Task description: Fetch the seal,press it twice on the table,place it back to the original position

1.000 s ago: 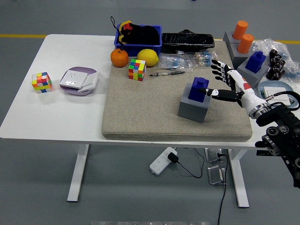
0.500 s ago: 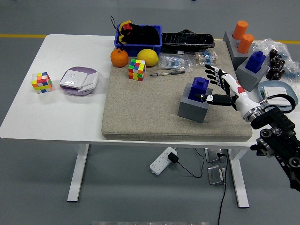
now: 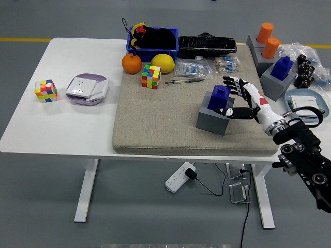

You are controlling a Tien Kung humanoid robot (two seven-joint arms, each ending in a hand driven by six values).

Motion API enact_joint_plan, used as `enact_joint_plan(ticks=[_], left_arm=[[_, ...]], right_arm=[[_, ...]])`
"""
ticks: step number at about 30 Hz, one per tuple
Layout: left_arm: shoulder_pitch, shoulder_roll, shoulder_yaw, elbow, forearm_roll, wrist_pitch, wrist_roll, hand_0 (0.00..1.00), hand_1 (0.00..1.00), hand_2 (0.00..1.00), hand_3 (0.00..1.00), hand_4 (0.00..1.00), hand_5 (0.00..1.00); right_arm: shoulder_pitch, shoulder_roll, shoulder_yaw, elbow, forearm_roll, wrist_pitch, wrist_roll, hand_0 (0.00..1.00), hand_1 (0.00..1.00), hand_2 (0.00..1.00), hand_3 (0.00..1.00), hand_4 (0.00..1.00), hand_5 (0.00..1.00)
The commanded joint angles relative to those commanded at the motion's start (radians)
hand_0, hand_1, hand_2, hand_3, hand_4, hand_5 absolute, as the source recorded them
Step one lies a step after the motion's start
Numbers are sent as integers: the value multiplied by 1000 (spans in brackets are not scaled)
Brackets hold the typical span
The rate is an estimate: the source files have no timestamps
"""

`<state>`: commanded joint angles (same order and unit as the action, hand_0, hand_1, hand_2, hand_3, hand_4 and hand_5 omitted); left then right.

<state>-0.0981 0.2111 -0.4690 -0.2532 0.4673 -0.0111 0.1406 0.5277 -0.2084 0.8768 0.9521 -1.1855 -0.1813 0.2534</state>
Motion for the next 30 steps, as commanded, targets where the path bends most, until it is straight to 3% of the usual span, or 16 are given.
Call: enact_joint_plan(ticks=[2, 3, 8, 9, 21, 22, 27, 28, 30], left_arm=[[0, 0, 1, 0, 0, 0, 0, 720, 692, 682, 718, 641, 220], [0, -1, 1, 0, 0, 0, 0, 721, 692, 681, 718, 641, 222], [1, -1, 5, 1, -3, -1, 0, 721, 692, 681, 718, 641, 222], [1, -1, 5, 1, -3, -1, 0, 720, 692, 682, 718, 643, 221], [-2, -1, 9, 1, -5, -1, 1, 720, 693, 682, 718, 645, 221], [-2, -1, 8, 1, -5, -1, 0, 720, 693, 682, 717, 645, 219], [-2, -2, 11, 1, -7, -2, 1, 720, 693, 682, 717, 645, 219], [-2, -2, 12, 0, -7, -2, 1, 720, 693, 682, 718, 646, 219], [-2, -2, 13, 1, -8, -2, 1, 720, 693, 682, 718, 646, 219]], right_arm=[[1, 1, -8, -3, 0, -11, 5, 815, 818, 801, 822, 991, 2], [2, 2, -12, -4, 0, -15, 7, 771, 759, 769, 791, 963, 2], [7, 4, -37, -13, 8, -37, 17, 771, 759, 769, 791, 963, 2], [8, 5, -41, -15, 11, -43, 20, 724, 686, 693, 742, 887, 2], [23, 8, -89, -34, 25, -150, 48, 670, 627, 635, 696, 852, 2], [24, 8, -92, -35, 24, -155, 48, 614, 534, 525, 605, 789, 2], [28, 9, -112, -43, 32, -168, 51, 614, 534, 525, 605, 789, 2], [28, 9, -114, -44, 33, -170, 52, 587, 480, 478, 532, 772, 2], [28, 10, -122, -45, 36, -176, 54, 587, 480, 478, 532, 772, 2]])
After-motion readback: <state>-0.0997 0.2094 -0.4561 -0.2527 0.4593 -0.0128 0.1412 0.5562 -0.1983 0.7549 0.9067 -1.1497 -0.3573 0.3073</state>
